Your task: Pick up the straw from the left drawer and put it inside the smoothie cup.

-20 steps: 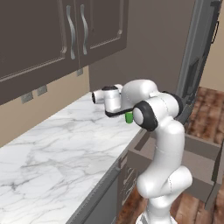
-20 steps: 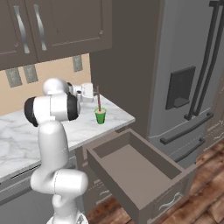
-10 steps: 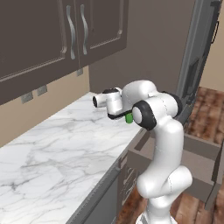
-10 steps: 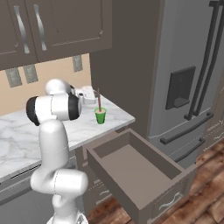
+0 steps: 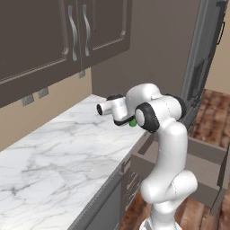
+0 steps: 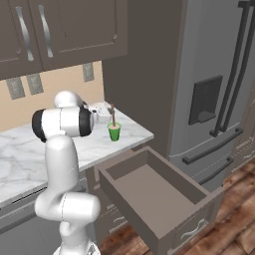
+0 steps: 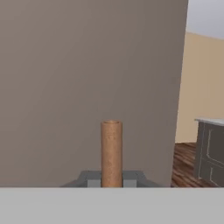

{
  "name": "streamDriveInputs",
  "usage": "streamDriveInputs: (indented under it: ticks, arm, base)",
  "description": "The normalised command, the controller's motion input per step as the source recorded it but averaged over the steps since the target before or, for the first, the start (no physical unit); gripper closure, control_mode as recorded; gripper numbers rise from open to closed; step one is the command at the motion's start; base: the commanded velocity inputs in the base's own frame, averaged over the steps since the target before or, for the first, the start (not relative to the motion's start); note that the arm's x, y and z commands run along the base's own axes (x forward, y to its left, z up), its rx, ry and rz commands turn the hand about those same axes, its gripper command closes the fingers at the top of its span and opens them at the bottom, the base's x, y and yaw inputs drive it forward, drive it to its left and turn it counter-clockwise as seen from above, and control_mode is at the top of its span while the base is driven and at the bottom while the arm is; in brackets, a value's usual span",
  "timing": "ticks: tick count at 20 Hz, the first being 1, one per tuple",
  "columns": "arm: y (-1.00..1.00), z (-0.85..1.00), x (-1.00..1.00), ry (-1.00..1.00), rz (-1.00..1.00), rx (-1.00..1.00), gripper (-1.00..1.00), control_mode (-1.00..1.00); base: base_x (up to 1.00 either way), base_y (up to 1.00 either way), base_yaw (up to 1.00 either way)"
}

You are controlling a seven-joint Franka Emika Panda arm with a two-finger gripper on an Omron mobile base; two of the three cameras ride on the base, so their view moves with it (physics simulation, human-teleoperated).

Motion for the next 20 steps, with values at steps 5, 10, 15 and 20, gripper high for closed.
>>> streamDriveInputs:
  ticks: [5,10,15,20]
  arm:
    - [0.0,-0.15,-0.13,0.0,0.03,0.0,-1.0,-1.0]
    - [-0.02,0.0,-0.09,0.0,0.0,0.0,-1.0,-1.0]
    - [-0.01,0.0,-0.16,0.0,0.0,0.0,-1.0,-1.0]
    - [0.0,0.19,-0.18,-0.01,0.0,0.02,-1.0,-1.0]
  base:
    - [0.0,0.0,0.0]
    - [0.0,0.0,0.0]
    - [0.0,0.0,0.0]
    - [0.0,0.0,0.0]
